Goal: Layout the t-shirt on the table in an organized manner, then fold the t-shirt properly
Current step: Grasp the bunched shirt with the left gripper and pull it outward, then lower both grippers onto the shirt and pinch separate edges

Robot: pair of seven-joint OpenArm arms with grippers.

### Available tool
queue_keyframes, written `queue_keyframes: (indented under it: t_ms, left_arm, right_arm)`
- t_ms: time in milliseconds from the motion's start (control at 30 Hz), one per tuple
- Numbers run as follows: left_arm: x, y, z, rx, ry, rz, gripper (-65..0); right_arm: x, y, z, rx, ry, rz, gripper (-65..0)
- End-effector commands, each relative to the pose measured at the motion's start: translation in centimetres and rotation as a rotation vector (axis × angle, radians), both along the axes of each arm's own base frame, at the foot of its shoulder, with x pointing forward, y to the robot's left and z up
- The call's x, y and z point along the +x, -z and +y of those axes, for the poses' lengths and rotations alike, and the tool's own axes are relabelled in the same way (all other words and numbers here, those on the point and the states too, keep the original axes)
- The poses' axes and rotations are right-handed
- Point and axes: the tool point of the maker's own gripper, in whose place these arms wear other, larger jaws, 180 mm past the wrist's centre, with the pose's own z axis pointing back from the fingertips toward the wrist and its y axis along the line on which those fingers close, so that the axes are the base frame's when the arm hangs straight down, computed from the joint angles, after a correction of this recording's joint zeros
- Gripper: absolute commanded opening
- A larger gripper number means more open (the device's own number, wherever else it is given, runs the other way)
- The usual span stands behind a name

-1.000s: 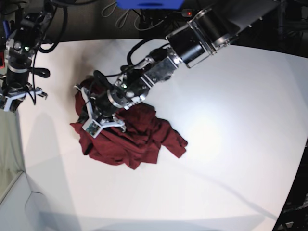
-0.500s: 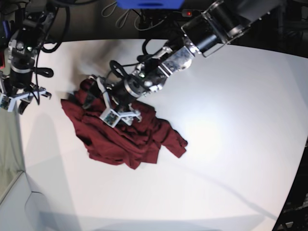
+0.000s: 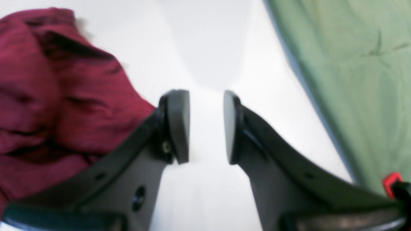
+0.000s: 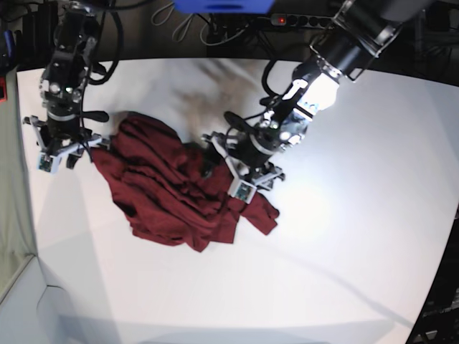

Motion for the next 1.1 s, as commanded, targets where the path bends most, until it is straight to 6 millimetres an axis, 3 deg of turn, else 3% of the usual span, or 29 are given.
queue_keyframes:
  t_ms: [0,200,333,533,667,767,900,1000,1067]
  left_arm:
    - [1.4,-2.4,-0.6,-0.035,0.003,-0.067,-19.4]
    - [1.5,-1.9,0.7,-0.045,-0.049,-0.046,-19.4]
    - [1.8,-1.7,1.3,-0.042,-0.067,-0.044,-19.3]
    - [2.7,-0.9,3.6,-0.029,-0.127,-0.025,-19.3]
    - [3.8,-1.9,7.5,-0.05,-0.23,-0.049,-19.3]
    - [4.2,-4.0,9.2,-0.089,-0.287,-0.095,-19.2]
    - [4.7,-7.9,9.7,-0.141,-0.308,-0.183,-19.2]
    - [4.9,-10.6,9.2,-0.179,-0.302,-0.242,-19.2]
    - [4.8,-11.6,8.1,-0.205,-0.286,-0.259,-19.2]
  right_arm:
    - [0.4,-0.5,-0.6,-0.027,-0.009,-0.013,-46.0]
    - [0.9,2.4,-0.2,-0.018,-0.049,0.064,-46.0]
    - [0.9,3.2,0.5,-0.004,-0.081,0.083,-46.0]
    - [1.6,4.6,4.2,0.058,-0.213,0.139,-46.0]
    - [1.9,5.3,8.5,0.084,-0.319,0.186,-46.1]
    - [0.7,6.5,12.0,0.122,-0.384,0.224,-46.4]
    - [-1.3,7.7,16.2,0.169,-0.462,0.258,-46.4]
    - [-2.6,7.7,19.5,0.191,-0.537,0.267,-46.5]
    - [-3.0,6.9,20.4,0.192,-0.563,0.249,-46.5]
